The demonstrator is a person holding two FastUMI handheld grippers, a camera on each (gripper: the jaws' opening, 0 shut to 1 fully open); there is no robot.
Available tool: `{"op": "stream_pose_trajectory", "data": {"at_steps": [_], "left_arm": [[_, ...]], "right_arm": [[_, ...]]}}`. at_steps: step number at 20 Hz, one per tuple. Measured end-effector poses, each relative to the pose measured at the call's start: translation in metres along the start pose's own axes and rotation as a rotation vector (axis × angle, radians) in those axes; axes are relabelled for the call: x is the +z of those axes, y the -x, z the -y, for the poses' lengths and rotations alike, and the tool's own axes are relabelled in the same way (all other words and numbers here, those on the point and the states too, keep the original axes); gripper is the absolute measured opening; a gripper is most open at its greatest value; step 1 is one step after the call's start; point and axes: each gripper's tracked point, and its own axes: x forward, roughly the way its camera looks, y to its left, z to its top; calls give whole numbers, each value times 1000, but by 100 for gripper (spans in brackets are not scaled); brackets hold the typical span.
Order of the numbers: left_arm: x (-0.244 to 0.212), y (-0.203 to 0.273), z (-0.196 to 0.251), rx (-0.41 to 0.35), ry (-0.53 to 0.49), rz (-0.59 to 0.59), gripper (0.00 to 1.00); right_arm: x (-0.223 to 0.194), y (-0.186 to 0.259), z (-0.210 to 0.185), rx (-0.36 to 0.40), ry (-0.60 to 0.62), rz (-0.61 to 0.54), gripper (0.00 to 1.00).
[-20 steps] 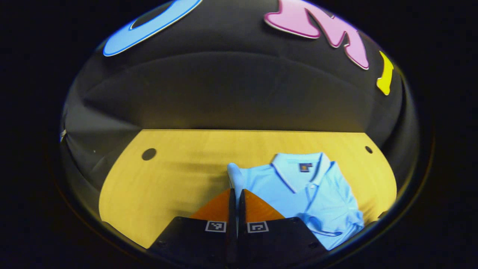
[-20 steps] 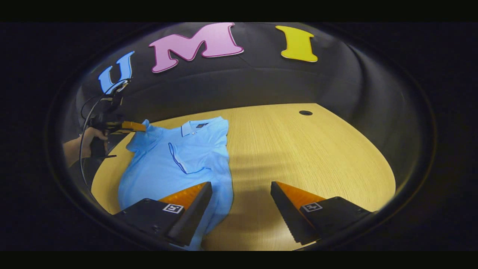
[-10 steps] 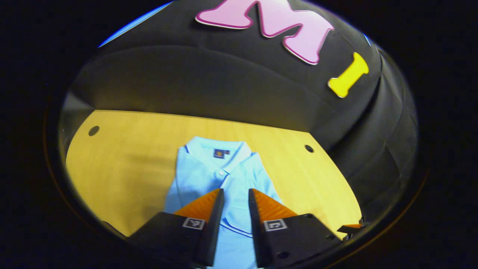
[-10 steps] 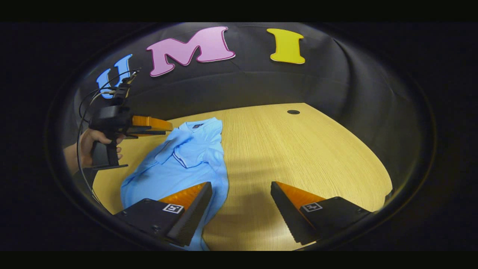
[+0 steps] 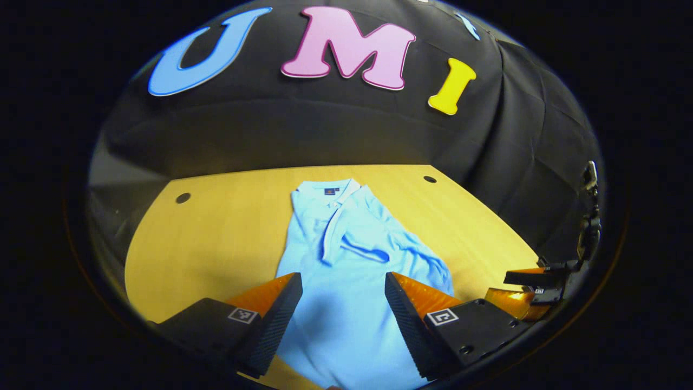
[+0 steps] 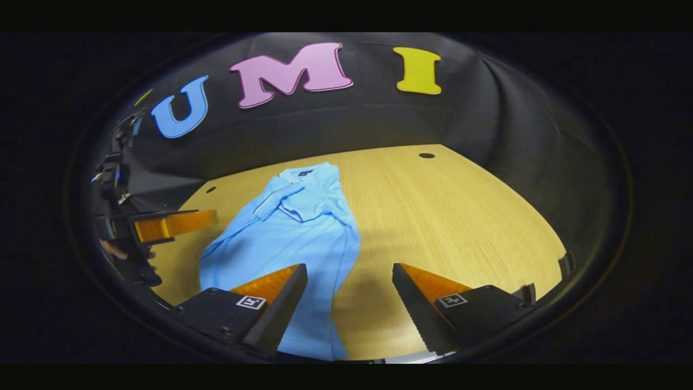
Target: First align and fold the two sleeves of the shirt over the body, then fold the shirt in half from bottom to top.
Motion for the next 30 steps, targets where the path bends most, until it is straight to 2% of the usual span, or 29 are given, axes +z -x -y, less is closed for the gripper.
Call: {"op": "stream_pose_trajectory", "data": {"at_steps": [1, 2, 3, 6, 7, 8, 9, 10, 14, 15, 16, 17, 18, 21, 23, 24, 25, 26, 27, 28, 29, 30], "left_arm": [[-11, 18, -2, 7, 26, 1, 98], [-26, 31, -3, 3, 55, -9, 92], [-46, 42, -1, -3, 85, -43, 98], [-96, 70, -4, 16, 125, -92, 98], [-109, 76, -3, 19, 122, -111, 98], [-122, 79, 0, 28, 119, -133, 98], [-133, 82, 4, 31, 116, -151, 92], [-144, 84, 8, 32, 114, -171, 98], [-180, 79, 20, 73, 111, -241, 98], [-186, 77, 21, 85, 108, -255, 98], [-192, 75, 20, 98, 103, -268, 98], [-198, 73, 20, 105, 102, -285, 98], [-205, 74, 21, 117, 98, -309, 98], [-209, 72, 20, 145, 15, -294, 96], [-209, 68, 27, 133, -19, -279, 93], [-211, 67, 30, 129, -15, -285, 80], [-210, 66, 36, 112, -15, -284, 76], [-210, 64, 41, 89, -19, -283, 66], [-208, 62, 45, 73, -19, -278, 47], [-208, 62, 47, 66, -12, -276, 31], [-205, 62, 48, 59, -4, -280, 24], [-206, 60, 48, 54, 4, -284, 17]], "right_arm": [[-9, 6, -7, 7, 3, -13, 98], [-17, 13, -11, 9, 7, -29, 98], [-27, 20, -14, 9, 6, -47, 98], [-48, 35, -25, 22, 18, -85, 98], [-56, 38, -27, 26, 27, -99, 92], [-64, 40, -30, 33, 31, -115, 98], [-72, 41, -32, 39, 32, -132, 98], [-80, 41, -34, 45, 33, -149, 98], [-111, 32, -37, 41, 44, -206, 98], [-116, 29, -37, 37, 49, -215, 92], [-120, 27, -36, 34, 54, -222, 98], [-125, 23, -34, 25, 56, -232, 92], [-128, 25, -34, 19, 59, -247, 98], [-126, 20, -36, 6, 95, -202, 99], [-130, 19, -28, -33, 164, -193, 95], [-130, 19, -34, -22, 166, -190, 83], [-131, 18, -36, -18, 165, -197, 76], [-131, 18, -39, -9, 165, -198, 62], [-132, 17, -44, 3, 163, -203, 51], [-132, 18, -47, 12, 157, -205, 22], [-132, 16, -47, 7, 157, -207, 11], [-133, 16, -49, 16, 163, -214, 10]]}}
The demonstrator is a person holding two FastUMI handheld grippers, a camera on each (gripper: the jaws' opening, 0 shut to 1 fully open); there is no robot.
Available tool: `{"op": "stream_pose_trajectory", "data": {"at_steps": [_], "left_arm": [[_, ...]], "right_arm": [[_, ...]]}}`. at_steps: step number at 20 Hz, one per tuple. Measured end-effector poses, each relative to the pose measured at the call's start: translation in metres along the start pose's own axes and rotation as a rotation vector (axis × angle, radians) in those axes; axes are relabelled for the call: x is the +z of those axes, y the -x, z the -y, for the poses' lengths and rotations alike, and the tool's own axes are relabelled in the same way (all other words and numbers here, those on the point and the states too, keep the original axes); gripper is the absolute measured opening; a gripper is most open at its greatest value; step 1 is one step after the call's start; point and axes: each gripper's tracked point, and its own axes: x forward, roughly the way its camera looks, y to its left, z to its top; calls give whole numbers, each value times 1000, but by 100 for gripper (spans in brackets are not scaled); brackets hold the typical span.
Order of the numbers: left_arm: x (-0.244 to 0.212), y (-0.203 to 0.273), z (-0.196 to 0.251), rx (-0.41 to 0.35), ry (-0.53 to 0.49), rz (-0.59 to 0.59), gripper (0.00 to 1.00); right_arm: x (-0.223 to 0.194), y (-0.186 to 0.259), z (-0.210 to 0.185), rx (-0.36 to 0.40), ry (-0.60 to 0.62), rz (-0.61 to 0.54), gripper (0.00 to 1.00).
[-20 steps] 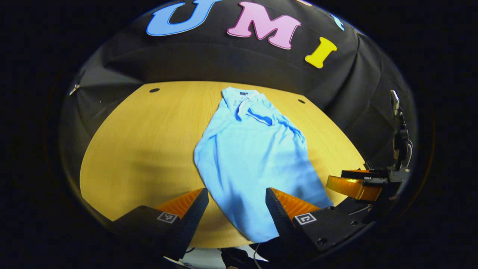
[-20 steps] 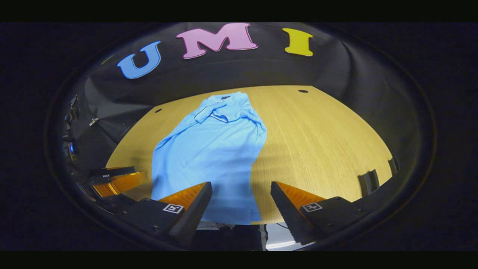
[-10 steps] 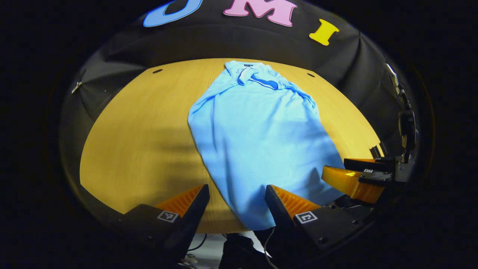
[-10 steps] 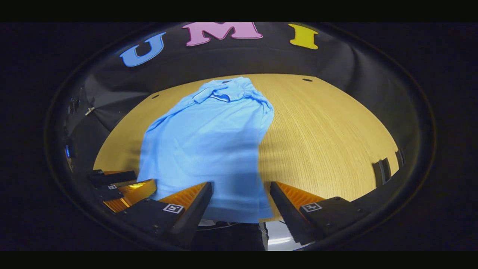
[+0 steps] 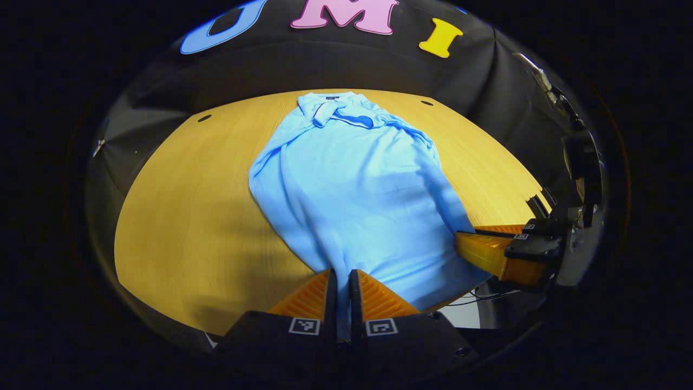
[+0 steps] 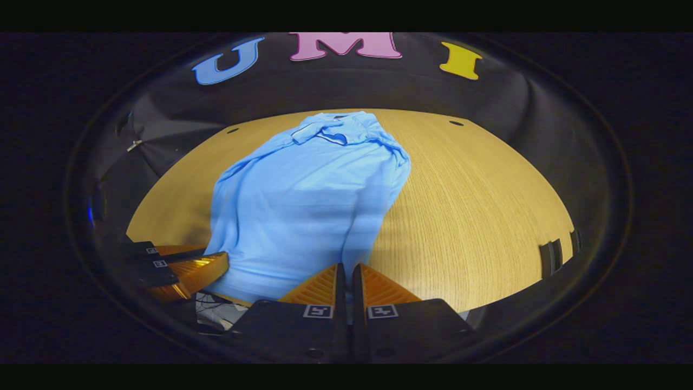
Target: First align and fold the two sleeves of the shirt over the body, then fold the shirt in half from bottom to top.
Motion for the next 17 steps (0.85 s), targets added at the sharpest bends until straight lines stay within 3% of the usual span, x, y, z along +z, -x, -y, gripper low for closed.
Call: {"op": "stream_pose_trajectory", "data": {"at_steps": [1, 4, 7, 8, 9, 10, 15, 16, 17], "left_arm": [[1, 0, 0, -11, 13, -1, 9], [3, 0, -1, -35, 89, -1, 7], [5, 1, 2, -30, 57, -2, 7], [7, 2, 3, -30, 48, 2, 7], [11, 4, 4, -30, 44, 10, 7], [16, 6, 5, -30, 44, 22, 6], [61, 24, -1, -32, 43, 89, 6], [74, 28, -3, -30, 47, 107, 7], [89, 32, -5, -28, 53, 126, 2]], "right_arm": [[0, 0, -2, 16, 0, -11, 8], [1, 1, -3, 71, -74, -43, 6], [3, 1, -2, 95, -98, -57, 6], [8, 3, 0, 96, -96, -50, 0], [14, 5, 0, 100, -94, -39, 11], [22, 6, 0, 101, -87, -24, 5], [66, 19, -1, 134, -56, 55, 5], [77, 21, -2, 140, -47, 71, 0], [87, 22, -2, 147, -41, 85, 11]]}}
